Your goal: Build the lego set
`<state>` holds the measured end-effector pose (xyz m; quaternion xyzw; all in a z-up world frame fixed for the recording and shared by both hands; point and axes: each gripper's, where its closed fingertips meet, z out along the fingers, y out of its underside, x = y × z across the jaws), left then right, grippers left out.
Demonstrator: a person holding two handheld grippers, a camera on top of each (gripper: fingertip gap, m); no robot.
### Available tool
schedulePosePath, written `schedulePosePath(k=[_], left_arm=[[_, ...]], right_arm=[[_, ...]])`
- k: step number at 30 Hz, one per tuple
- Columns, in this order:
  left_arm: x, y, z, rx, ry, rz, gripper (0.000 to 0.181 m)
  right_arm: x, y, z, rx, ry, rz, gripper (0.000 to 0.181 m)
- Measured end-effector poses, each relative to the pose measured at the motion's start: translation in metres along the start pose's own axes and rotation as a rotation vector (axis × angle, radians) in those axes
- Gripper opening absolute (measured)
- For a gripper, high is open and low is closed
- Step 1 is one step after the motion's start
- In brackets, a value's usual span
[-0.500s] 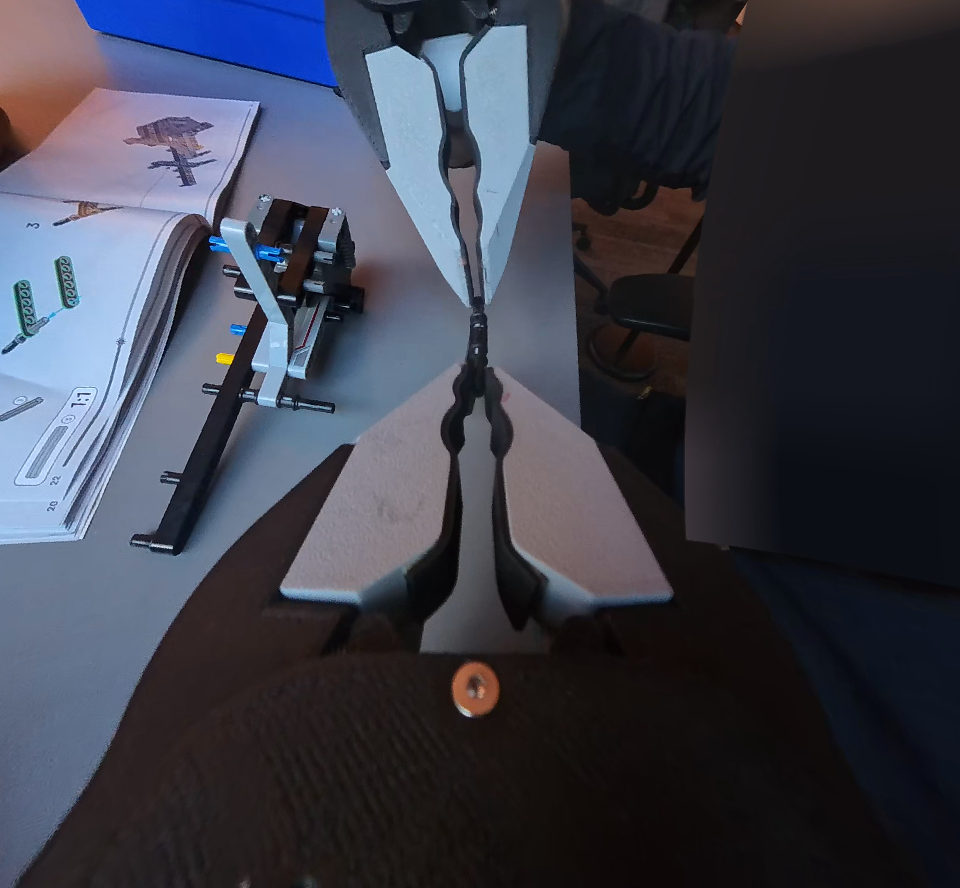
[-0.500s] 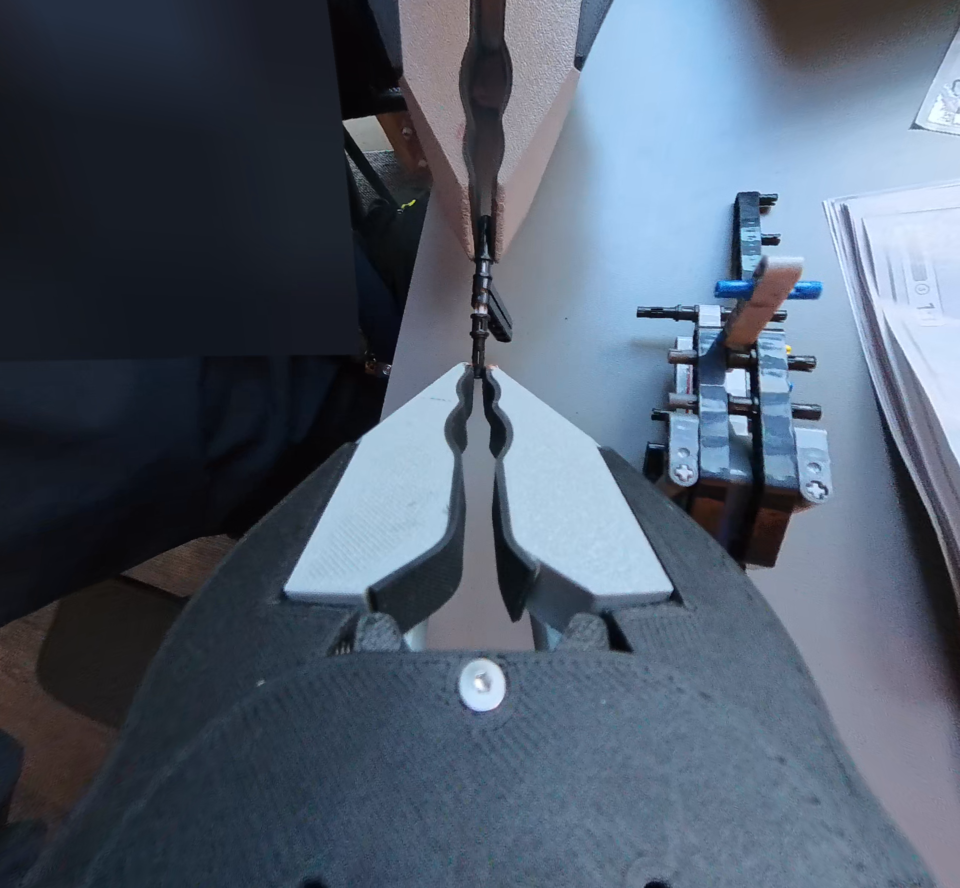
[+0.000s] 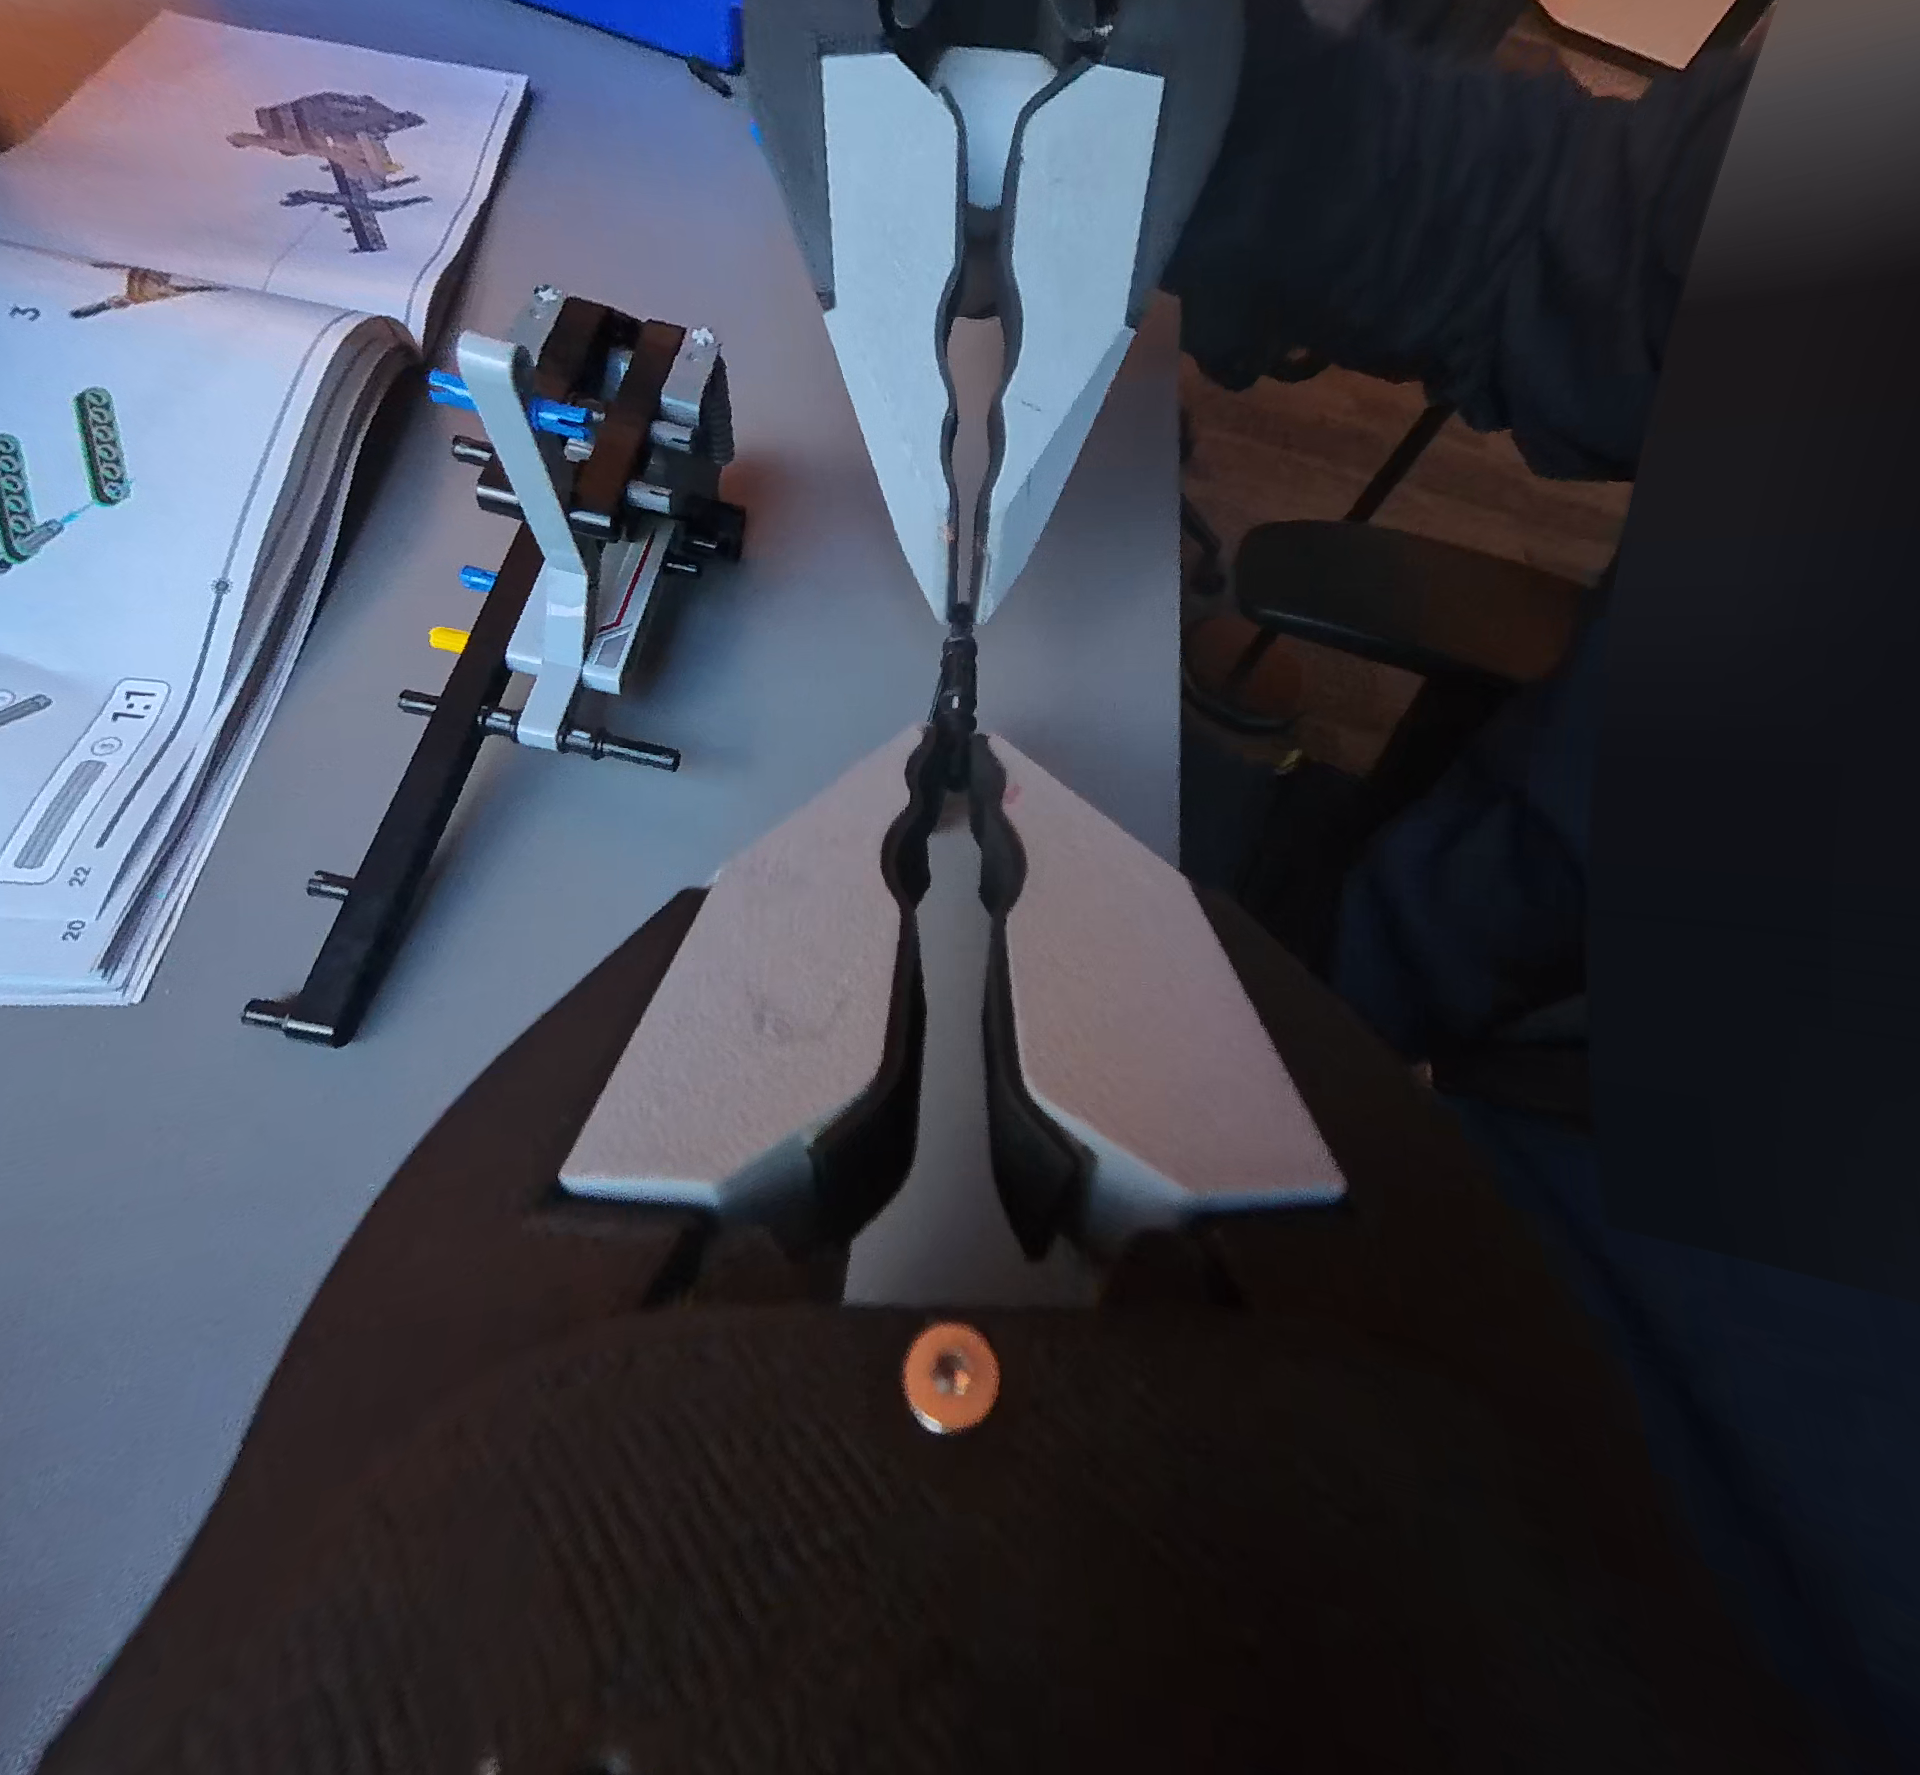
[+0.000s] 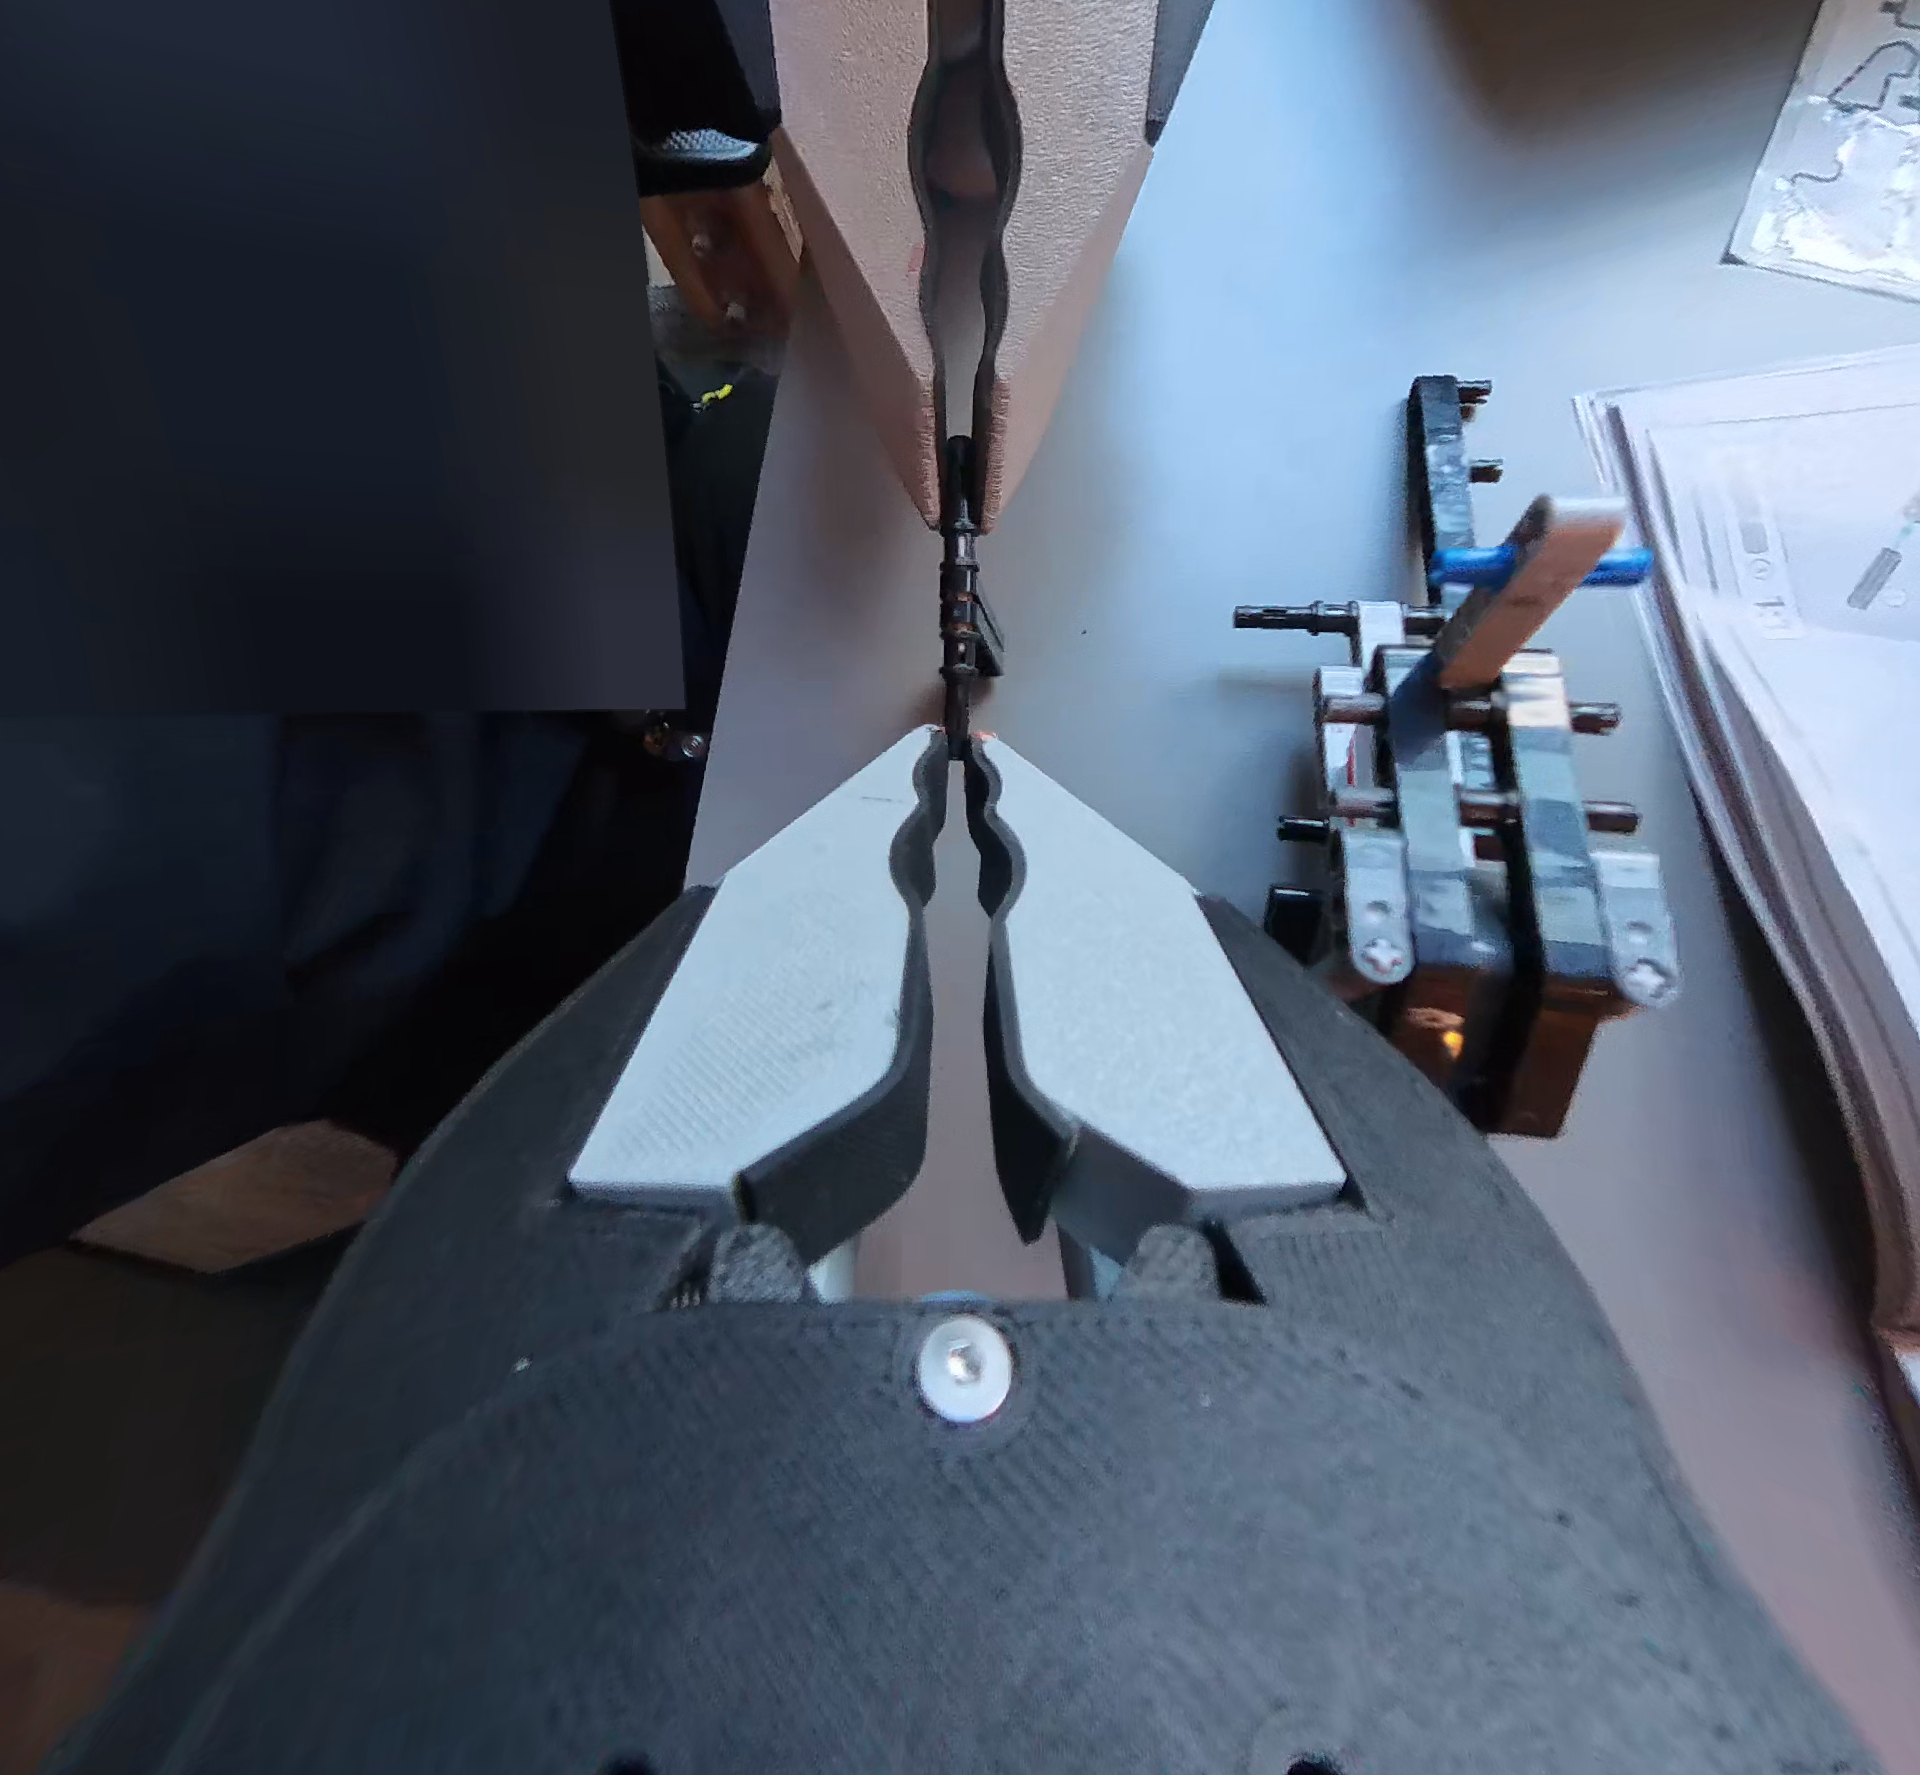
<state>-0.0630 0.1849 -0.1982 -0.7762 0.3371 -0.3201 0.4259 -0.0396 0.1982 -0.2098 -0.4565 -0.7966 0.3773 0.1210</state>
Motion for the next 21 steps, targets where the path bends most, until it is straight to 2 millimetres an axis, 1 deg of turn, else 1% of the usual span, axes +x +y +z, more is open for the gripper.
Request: schedulePosePath(k=[6,9,11,13,18,21], left_arm=[[-0.004,0.002,-0.001,-0.012,-0.015,-0.034,0.002],[-0.005,0.003,-0.001,-0.016,0.001,-0.054,0.003],[-0.004,0.004,0.001,-0.024,0.017,-0.064,0.003],[-0.006,0.004,0.002,-0.027,0.003,-0.062,0.003],[-0.008,0.0,-0.001,0.0,0.021,-0.087,0.003],[-0.007,-0.001,0.001,0.002,0.035,-0.093,0.003]], right_arm=[[0.006,0.003,0.009,0.064,0.028,0.013,0.0],[0.005,0.004,0.015,0.098,-0.021,0.029,0.0],[0.002,0.007,0.02,0.094,-0.046,0.025,0.0],[0.005,0.009,0.023,0.09,-0.015,0.0,0.0],[0.006,0.004,0.019,0.132,0.013,-0.014,0.001],[0.005,-0.006,0.015,0.201,0.022,-0.015,0.0]])
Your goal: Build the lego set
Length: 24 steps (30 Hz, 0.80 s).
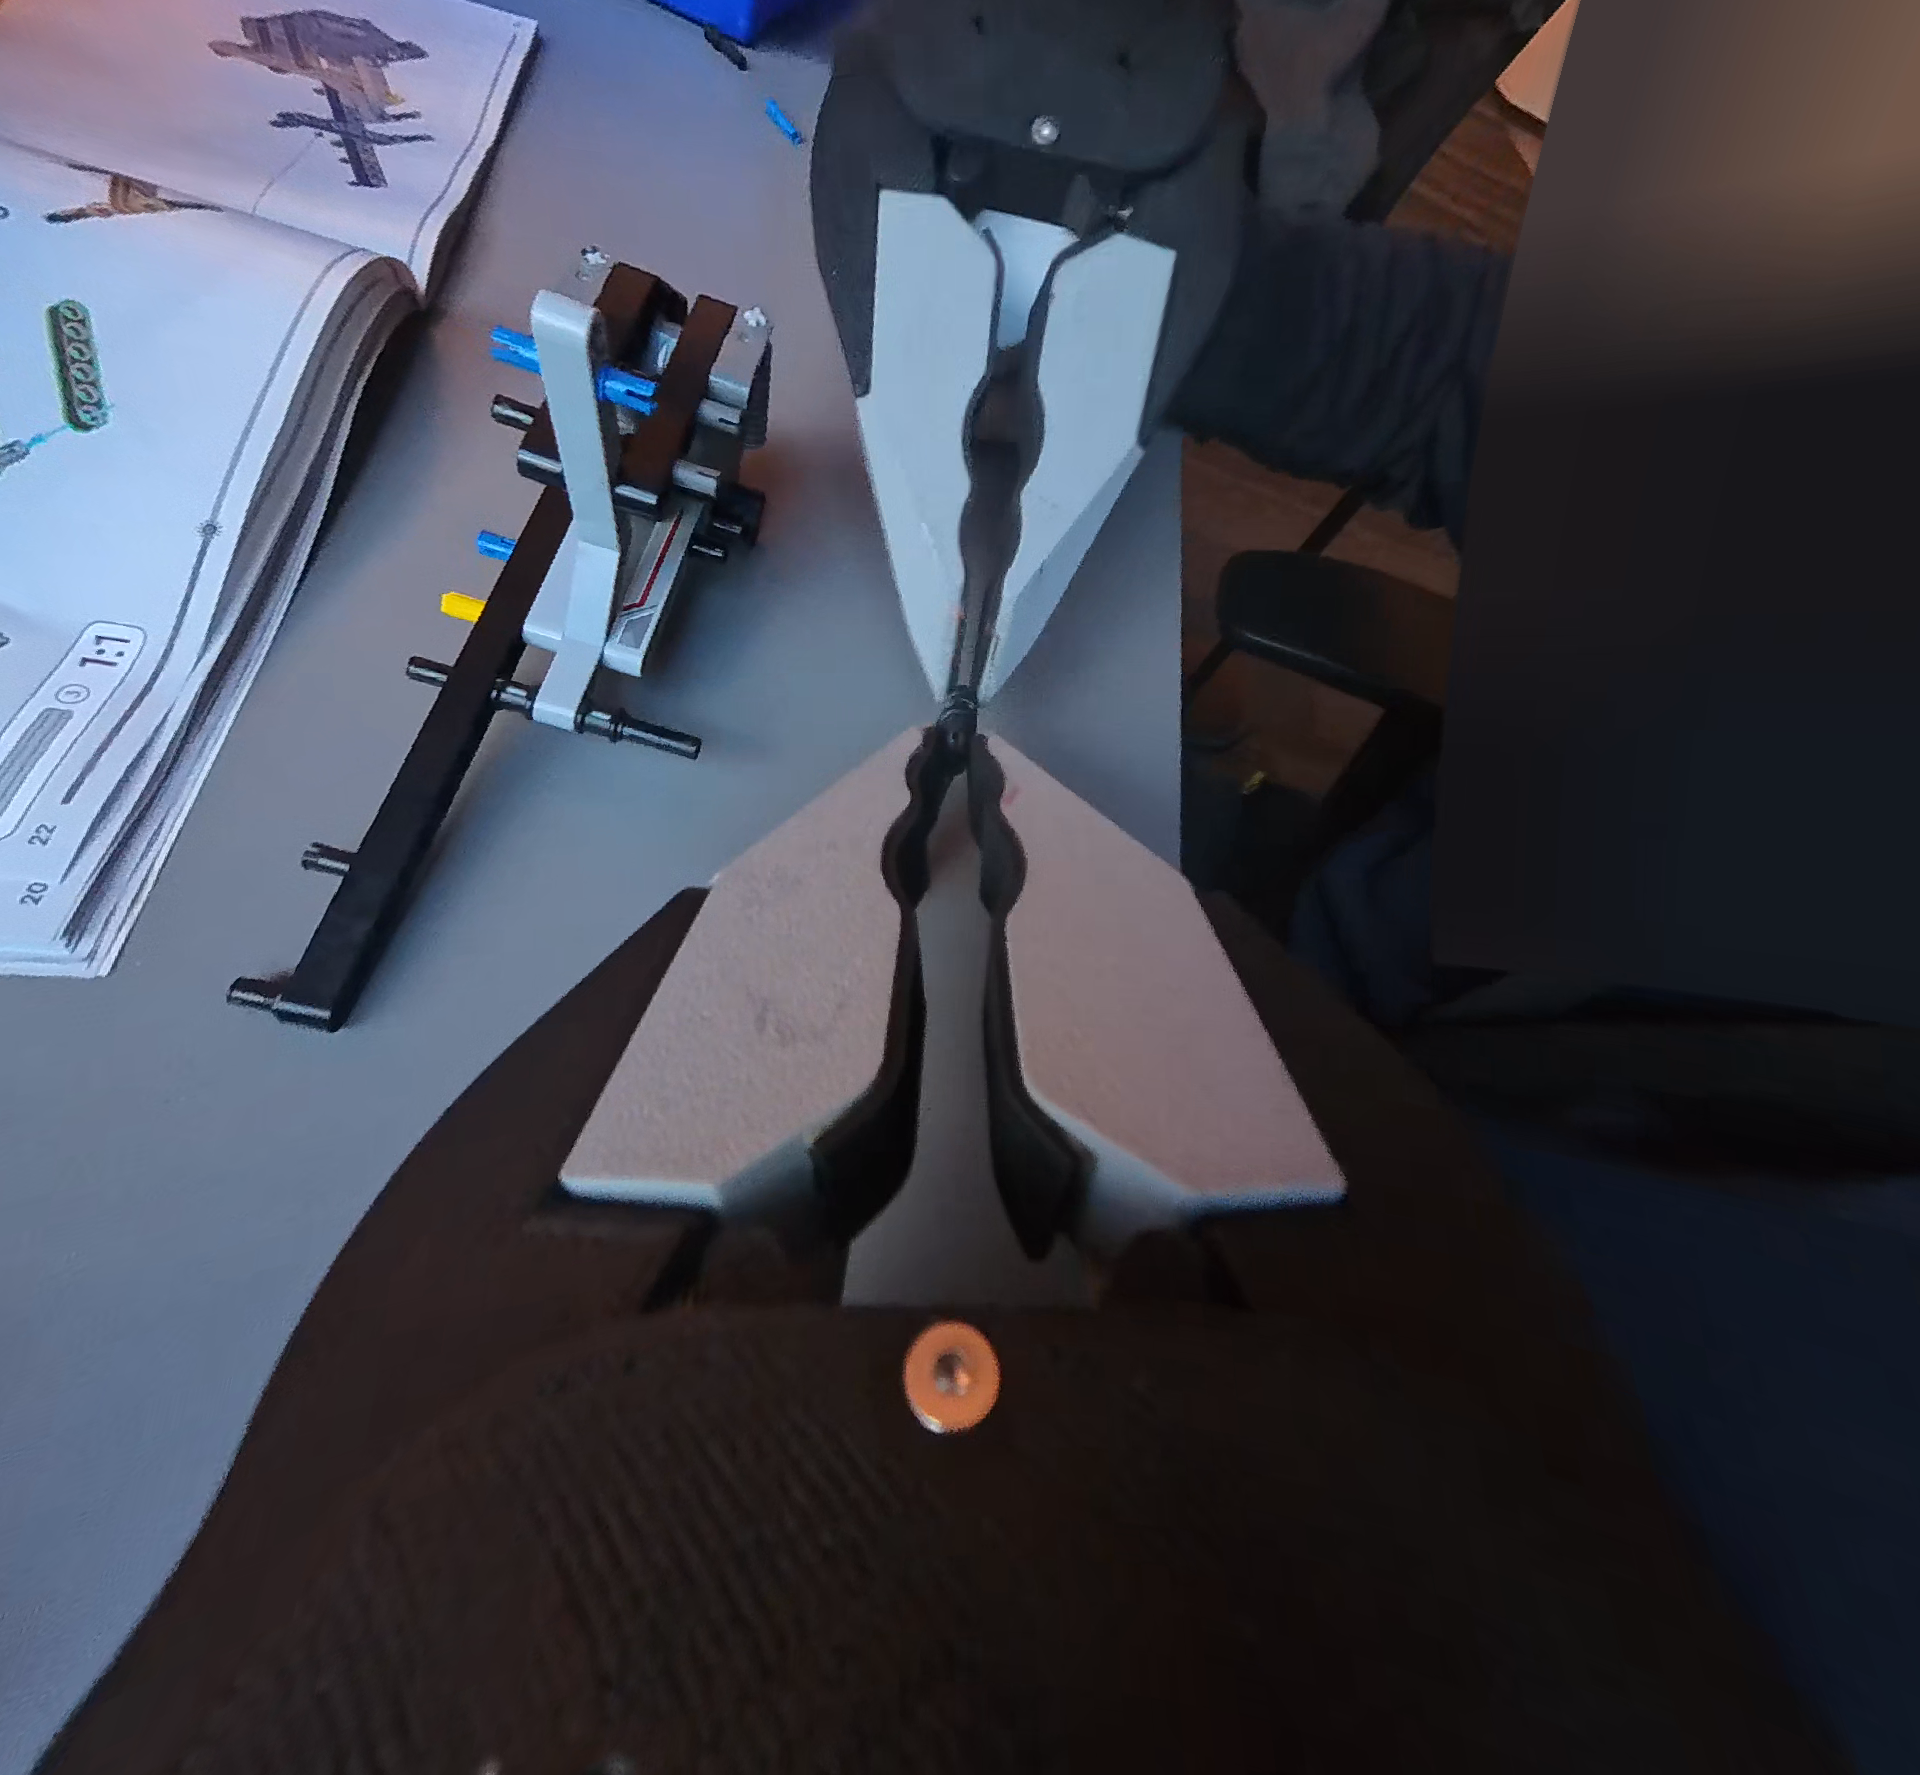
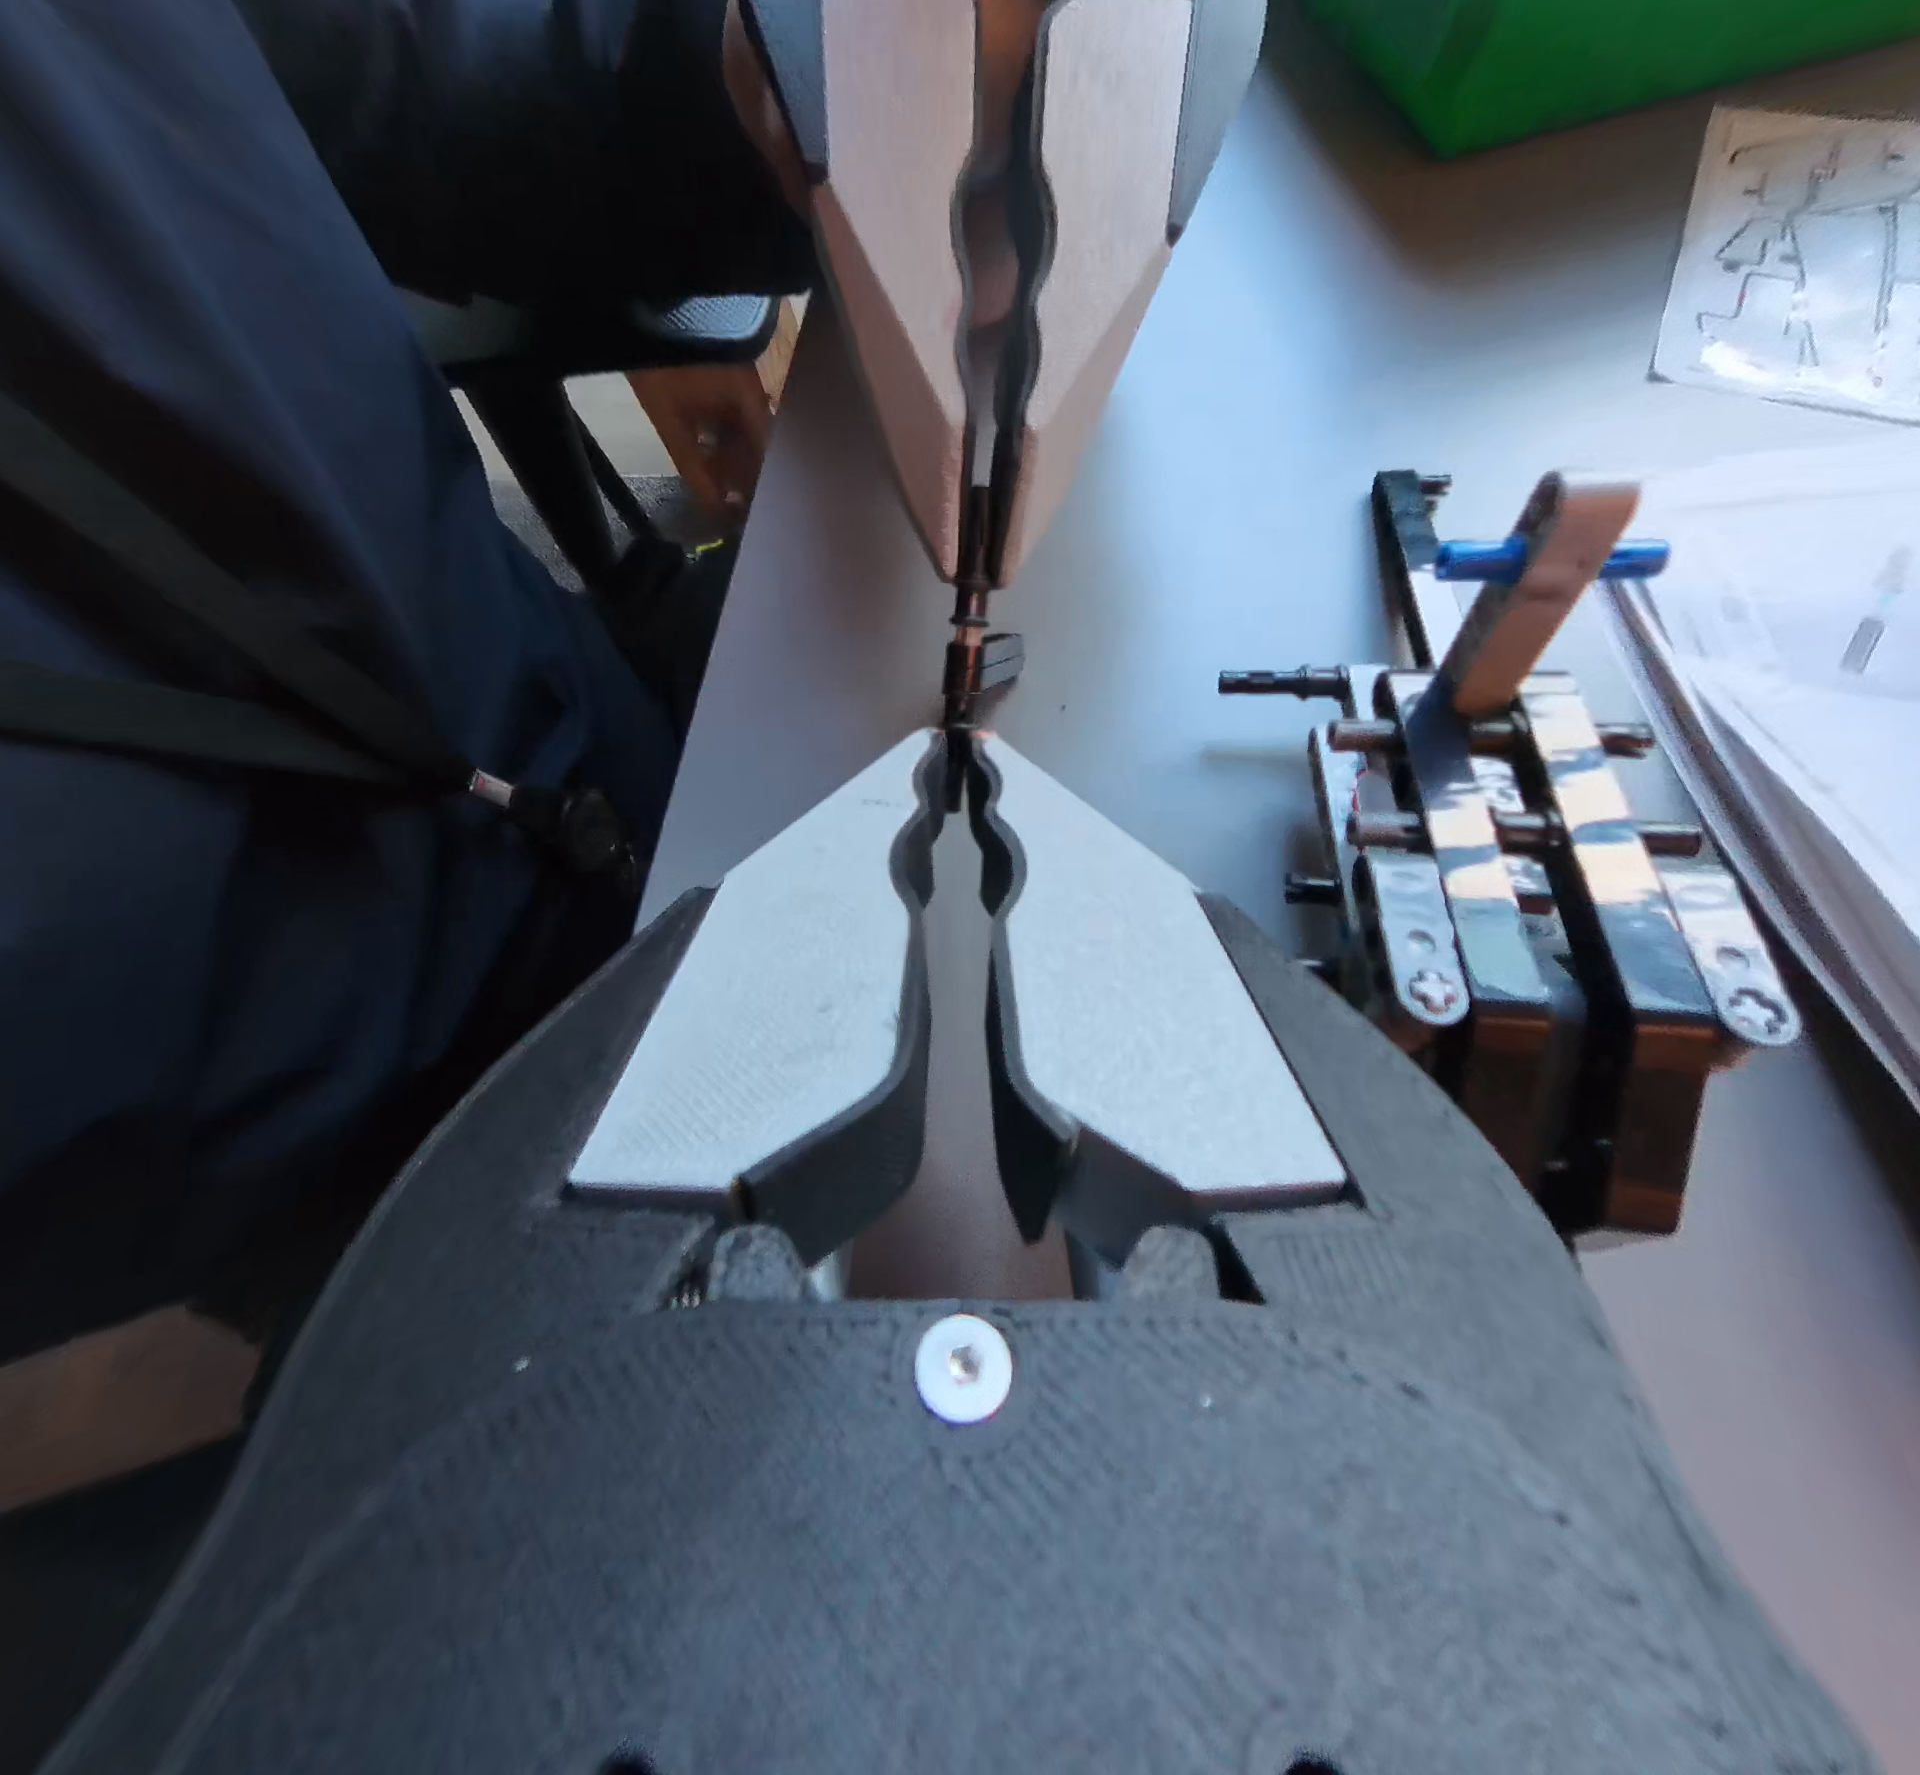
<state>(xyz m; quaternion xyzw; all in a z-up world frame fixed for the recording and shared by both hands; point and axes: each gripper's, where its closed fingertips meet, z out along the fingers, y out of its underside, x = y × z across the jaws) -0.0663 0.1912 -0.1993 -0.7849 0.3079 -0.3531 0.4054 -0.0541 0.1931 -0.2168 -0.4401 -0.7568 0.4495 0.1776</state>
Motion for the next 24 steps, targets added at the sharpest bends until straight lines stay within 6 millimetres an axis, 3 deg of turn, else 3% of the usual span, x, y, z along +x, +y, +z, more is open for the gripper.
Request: schedulePosePath(k=[18,21,23,24], left_arm=[[-0.007,0.005,0.005,-0.041,-0.052,-0.005,0.003],[-0.007,0.006,0.005,-0.044,-0.039,-0.025,0.0],[-0.005,0.017,0.013,-0.133,-0.036,-0.008,0.0],[-0.007,0.022,0.016,-0.172,-0.07,0.018,0.0]], right_arm=[[0.005,0.011,0.011,-0.102,0.085,-0.064,0.0],[0.006,0.007,0.011,-0.079,0.081,-0.046,0.0],[0.0,-0.007,0.011,0.003,0.018,0.0,0.0],[0.002,-0.005,0.013,-0.017,0.016,0.025,0.0]])
